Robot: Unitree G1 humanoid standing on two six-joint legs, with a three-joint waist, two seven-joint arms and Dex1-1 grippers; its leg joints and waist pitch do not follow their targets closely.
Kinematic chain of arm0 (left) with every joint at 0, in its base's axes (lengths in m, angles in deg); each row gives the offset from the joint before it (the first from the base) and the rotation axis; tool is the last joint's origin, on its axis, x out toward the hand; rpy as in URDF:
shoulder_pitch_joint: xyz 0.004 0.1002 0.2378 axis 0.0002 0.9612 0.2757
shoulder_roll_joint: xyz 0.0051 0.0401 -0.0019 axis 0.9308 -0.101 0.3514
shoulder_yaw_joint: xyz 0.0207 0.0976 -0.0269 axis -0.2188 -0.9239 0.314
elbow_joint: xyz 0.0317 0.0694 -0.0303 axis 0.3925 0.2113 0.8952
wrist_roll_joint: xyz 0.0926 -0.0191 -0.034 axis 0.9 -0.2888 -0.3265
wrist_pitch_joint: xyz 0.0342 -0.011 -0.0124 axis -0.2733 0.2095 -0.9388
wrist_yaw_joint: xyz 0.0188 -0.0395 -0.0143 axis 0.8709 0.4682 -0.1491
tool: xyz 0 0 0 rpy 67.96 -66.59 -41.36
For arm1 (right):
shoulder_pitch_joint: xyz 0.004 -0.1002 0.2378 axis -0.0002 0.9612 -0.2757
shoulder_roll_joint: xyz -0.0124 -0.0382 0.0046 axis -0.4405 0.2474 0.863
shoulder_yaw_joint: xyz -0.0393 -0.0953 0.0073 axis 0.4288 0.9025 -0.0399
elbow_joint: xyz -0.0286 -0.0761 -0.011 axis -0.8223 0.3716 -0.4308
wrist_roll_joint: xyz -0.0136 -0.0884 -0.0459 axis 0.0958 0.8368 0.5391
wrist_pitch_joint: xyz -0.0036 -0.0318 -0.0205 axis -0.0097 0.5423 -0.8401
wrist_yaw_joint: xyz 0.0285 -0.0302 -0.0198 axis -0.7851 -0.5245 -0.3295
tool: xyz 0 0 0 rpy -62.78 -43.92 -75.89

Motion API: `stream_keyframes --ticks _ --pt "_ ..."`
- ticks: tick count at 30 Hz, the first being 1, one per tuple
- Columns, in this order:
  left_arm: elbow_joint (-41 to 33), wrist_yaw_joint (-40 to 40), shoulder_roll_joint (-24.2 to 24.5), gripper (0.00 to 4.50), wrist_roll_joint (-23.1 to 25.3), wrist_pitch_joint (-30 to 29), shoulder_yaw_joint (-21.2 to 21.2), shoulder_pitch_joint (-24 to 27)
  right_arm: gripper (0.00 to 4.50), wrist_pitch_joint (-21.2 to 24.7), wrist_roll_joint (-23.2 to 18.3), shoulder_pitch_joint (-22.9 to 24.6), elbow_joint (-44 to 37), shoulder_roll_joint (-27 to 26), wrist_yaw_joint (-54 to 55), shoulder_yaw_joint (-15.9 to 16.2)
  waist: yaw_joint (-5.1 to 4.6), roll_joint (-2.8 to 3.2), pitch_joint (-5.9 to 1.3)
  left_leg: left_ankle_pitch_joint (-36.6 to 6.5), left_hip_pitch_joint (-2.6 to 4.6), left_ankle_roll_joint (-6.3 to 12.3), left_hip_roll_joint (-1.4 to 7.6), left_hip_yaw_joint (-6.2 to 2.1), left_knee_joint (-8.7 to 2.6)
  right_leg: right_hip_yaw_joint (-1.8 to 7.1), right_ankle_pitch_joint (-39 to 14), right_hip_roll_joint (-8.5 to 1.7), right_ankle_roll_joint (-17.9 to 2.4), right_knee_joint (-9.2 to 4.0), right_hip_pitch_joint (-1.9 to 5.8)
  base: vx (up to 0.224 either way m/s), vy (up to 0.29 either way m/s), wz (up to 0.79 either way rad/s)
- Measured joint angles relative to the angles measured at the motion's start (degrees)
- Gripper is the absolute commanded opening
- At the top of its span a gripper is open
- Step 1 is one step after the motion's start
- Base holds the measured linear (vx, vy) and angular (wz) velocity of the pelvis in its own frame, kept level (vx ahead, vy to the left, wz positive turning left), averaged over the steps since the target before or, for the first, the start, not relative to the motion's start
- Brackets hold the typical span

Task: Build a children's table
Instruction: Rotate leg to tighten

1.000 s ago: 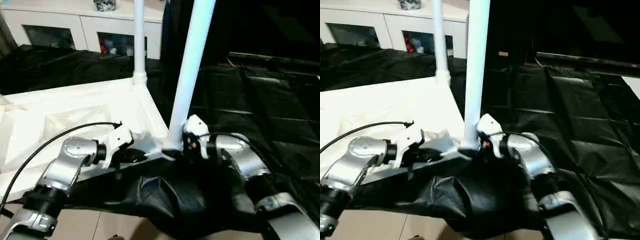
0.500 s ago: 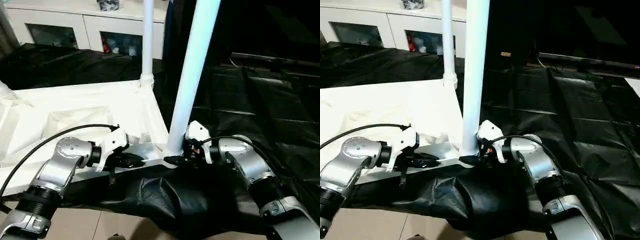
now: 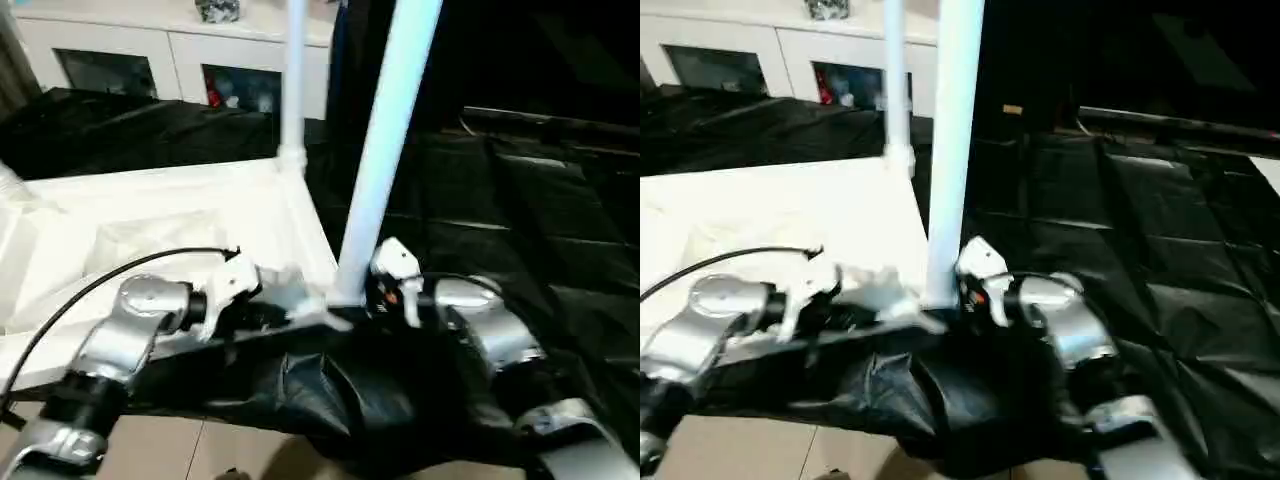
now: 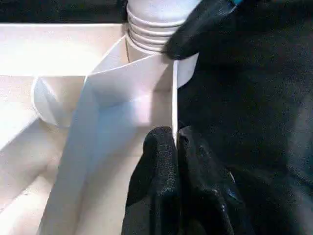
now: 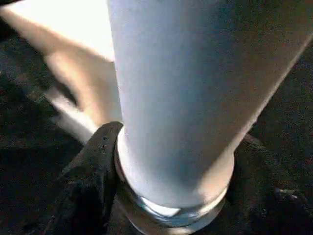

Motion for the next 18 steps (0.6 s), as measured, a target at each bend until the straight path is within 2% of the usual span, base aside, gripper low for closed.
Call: stream_keyframes --ticks 5,9,10,12,18 --pt "4.4 -8.7 -5.1 0.0 2.4 -1.0 0.5 -3.2 2.73 0.1 0.4 -4.0 7.1 -5.3 15.2 -4.3 -0.02 0.06 -0.03 0.0 -0.04 0.0 0.0 0.0 0.05 0.0 0.2 -0.04 0.0 -0.01 0.0 0.0 0.0 0.0" --pt "5.6 -10.6 -6.7 0.0 2.9 -1.2 0.5 -4.1 2.73 -0.2 0.4 -4.8 8.6 -6.4 19.0 -5.6 0.12 0.23 -0.1 0.0 -0.1 0.0 -0.02 0.01 0.08 0.01 0.2 -0.08 0.0 -0.03 0.02 0.0 0.0 0.0" --pt "5.7 -10.6 -6.8 0.0 2.9 -1.2 0.5 -4.2 3.08 -0.3 0.4 -4.8 8.7 -6.4 19.1 -5.6 0.14 0.26 -0.12 0.0 -0.11 0.0 -0.02 0.01 0.08 0.01 0.2 -0.08 0.0 -0.02 0.02 0.0 0.0 0.0" --pt "5.7 -10.6 -6.8 0.0 2.9 -1.2 0.5 -4.2 3.42 -0.6 0.3 -4.9 8.8 -6.5 19.1 -5.9 0.18 0.31 -0.15 0.0 -0.11 0.0 -0.02 0.01 0.04 0.02 0.2 -0.08 0.0 -0.02 0.02 0.0 0.0 0.0" --pt "5.3 -8.7 -6.1 0.0 2.9 -0.3 0.9 -3.7 3.92 -2.3 0.6 -4.9 9.1 -6.4 16.2 -5.7 -0.19 0.38 -0.13 0.0 -0.15 0.0 -0.02 0.01 0.01 0.02 0.2 -0.07 0.0 -0.03 -0.05 0.0 0.0 0.0"
